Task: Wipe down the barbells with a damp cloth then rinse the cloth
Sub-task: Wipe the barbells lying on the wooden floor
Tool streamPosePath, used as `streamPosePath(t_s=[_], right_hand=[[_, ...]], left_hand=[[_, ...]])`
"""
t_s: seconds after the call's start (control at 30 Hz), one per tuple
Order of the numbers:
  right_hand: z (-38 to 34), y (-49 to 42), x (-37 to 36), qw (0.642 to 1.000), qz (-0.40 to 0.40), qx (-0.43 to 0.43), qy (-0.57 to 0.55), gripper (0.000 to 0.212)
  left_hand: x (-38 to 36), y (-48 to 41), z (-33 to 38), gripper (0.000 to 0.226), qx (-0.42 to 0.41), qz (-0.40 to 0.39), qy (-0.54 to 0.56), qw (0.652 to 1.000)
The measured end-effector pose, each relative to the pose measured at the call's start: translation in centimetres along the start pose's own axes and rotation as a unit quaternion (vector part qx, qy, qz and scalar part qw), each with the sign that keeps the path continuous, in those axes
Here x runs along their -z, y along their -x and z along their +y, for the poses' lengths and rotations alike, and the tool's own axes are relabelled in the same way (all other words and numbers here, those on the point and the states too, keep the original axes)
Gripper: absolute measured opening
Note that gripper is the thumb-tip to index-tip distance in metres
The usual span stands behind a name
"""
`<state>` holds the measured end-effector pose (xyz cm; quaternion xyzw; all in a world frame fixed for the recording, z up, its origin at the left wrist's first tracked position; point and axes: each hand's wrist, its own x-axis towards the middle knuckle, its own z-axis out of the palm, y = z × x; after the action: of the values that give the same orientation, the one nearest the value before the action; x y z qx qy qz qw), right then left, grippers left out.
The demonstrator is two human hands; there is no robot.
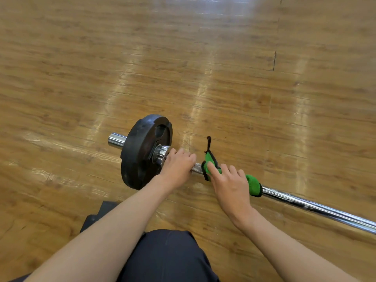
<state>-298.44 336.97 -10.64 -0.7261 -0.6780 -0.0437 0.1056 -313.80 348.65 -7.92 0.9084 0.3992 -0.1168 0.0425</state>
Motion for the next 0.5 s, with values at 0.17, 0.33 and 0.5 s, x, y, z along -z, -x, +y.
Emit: streamPosePath(t_s=[0.17, 0.33, 0.5], right_hand=[[1.9, 0.5, 1.1, 0.995, -0.035, -0.089, 0.003, 0.024], [-1.5, -4.9, 1.3, 0.962, -0.182, -0.188, -0.079, 0.035], [-4.6, -6.0, 0.5, 0.978, -0.143, -0.12, -0.088, 0.03]], left_hand=[[0.2, 0.0, 0.5, 0.023, 0.017, -0.004, 0.007, 1.0], [0.3, -0.2, 0.6, 0.023, 0.021, -0.009, 0.004, 1.0], [0.8, -0.4, 0.4, 0.018, 0.013, -0.019, 0.012, 1.0]])
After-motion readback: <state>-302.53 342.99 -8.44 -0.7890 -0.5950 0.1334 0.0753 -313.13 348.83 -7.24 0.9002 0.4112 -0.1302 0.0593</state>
